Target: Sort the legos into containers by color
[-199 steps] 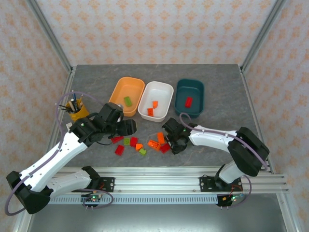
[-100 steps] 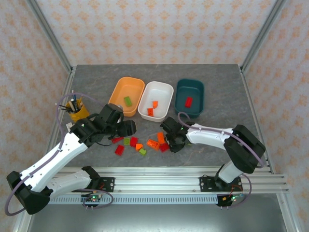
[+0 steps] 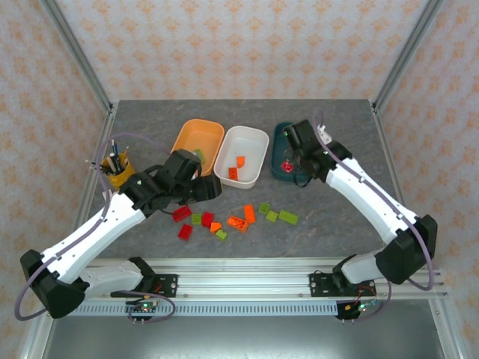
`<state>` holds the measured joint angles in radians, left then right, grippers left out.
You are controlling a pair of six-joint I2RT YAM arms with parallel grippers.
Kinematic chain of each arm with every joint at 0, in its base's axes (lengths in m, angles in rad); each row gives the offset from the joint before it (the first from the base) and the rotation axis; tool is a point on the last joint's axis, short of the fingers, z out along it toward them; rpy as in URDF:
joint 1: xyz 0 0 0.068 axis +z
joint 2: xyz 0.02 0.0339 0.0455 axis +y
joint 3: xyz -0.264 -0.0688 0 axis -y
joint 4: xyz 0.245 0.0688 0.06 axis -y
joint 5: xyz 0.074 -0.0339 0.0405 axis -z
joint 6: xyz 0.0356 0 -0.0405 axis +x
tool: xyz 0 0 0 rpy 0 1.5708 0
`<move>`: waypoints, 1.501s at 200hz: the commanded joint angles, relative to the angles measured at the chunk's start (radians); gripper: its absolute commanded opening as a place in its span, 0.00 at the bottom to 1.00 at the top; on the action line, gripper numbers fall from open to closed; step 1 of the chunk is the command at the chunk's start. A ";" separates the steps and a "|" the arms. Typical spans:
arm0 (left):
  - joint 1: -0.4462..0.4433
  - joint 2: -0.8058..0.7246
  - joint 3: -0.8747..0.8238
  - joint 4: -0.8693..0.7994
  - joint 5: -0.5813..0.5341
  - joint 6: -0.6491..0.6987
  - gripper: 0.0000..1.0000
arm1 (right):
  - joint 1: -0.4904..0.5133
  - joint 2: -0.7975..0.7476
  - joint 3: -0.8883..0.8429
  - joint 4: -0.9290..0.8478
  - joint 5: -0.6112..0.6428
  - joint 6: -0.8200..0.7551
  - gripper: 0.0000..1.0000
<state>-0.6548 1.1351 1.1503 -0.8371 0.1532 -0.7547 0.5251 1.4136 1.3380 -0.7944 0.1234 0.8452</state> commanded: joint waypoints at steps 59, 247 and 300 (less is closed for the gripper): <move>-0.022 0.097 0.114 0.045 -0.045 -0.020 0.72 | -0.187 0.493 0.274 0.021 -0.334 -0.610 0.20; -0.046 0.023 -0.168 -0.188 -0.120 -0.323 0.71 | -0.071 0.187 0.114 0.009 -0.391 -0.541 0.58; 0.011 0.121 -0.233 -0.073 -0.089 -0.711 0.74 | 0.238 -0.103 -0.246 0.193 -0.460 -0.426 0.60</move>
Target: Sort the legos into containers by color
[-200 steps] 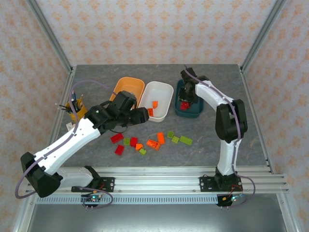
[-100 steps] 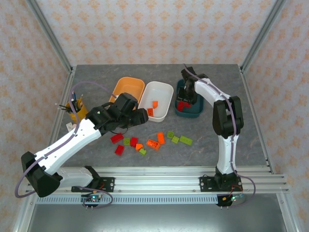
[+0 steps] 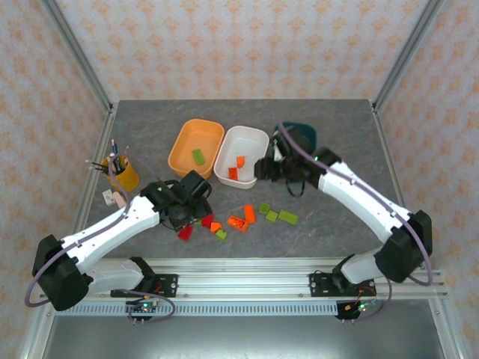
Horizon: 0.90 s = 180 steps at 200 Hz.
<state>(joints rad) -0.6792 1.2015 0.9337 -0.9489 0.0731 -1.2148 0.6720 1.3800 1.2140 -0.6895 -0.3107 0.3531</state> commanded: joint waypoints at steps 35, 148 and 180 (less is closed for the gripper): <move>0.086 0.119 -0.027 0.120 -0.003 -0.482 0.74 | 0.144 -0.155 -0.224 0.137 -0.040 0.103 0.62; 0.100 0.256 -0.101 0.234 -0.067 -0.872 0.67 | 0.143 -0.191 -0.220 0.080 -0.113 0.031 0.62; 0.100 0.303 -0.129 0.301 -0.042 -0.878 0.64 | 0.144 -0.221 -0.225 0.106 -0.165 0.026 0.68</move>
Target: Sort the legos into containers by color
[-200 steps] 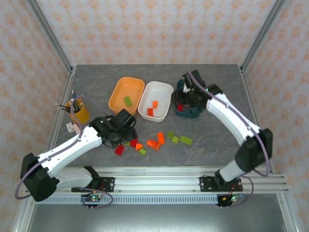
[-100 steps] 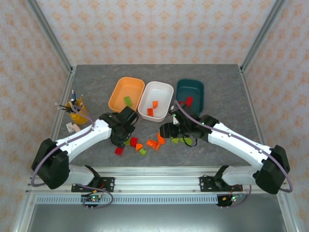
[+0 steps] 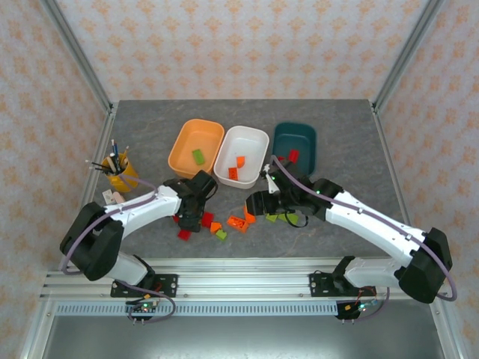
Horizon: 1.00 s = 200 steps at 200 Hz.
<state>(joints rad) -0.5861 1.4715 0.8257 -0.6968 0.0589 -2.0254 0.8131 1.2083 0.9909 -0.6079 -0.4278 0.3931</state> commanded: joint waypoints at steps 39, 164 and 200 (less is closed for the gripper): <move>0.009 0.072 -0.017 0.072 -0.034 -0.060 0.58 | 0.003 -0.072 0.002 0.039 -0.035 0.004 0.77; 0.032 -0.018 0.263 -0.247 -0.247 0.248 0.12 | 0.003 -0.116 0.022 0.034 0.055 0.059 0.76; 0.125 0.037 0.495 -0.344 -0.289 0.604 0.12 | -0.002 -0.147 0.026 0.147 0.149 0.125 0.76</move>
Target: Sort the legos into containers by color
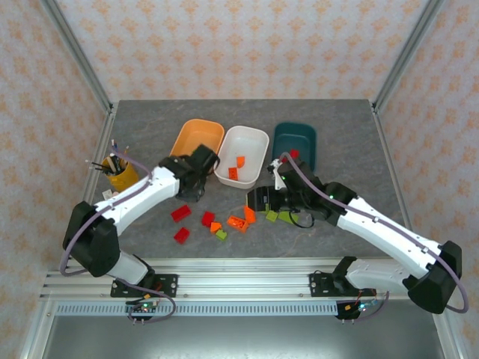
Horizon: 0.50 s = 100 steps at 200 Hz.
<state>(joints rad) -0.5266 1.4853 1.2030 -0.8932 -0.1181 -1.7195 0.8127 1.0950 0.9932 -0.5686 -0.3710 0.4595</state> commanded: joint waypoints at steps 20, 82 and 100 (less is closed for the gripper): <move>0.136 0.128 0.267 -0.207 -0.101 0.491 0.13 | -0.011 -0.024 0.016 0.185 0.097 0.101 0.76; 0.241 0.559 0.662 -0.315 -0.052 0.834 0.16 | -0.043 0.034 0.050 0.186 0.085 0.148 0.77; 0.256 0.630 0.701 -0.332 -0.058 0.858 0.19 | -0.053 0.034 0.044 0.171 0.090 0.163 0.77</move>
<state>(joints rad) -0.2913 2.0548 1.8442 -1.1118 -0.1616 -0.9882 0.7731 1.1309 1.0134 -0.4103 -0.3092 0.5869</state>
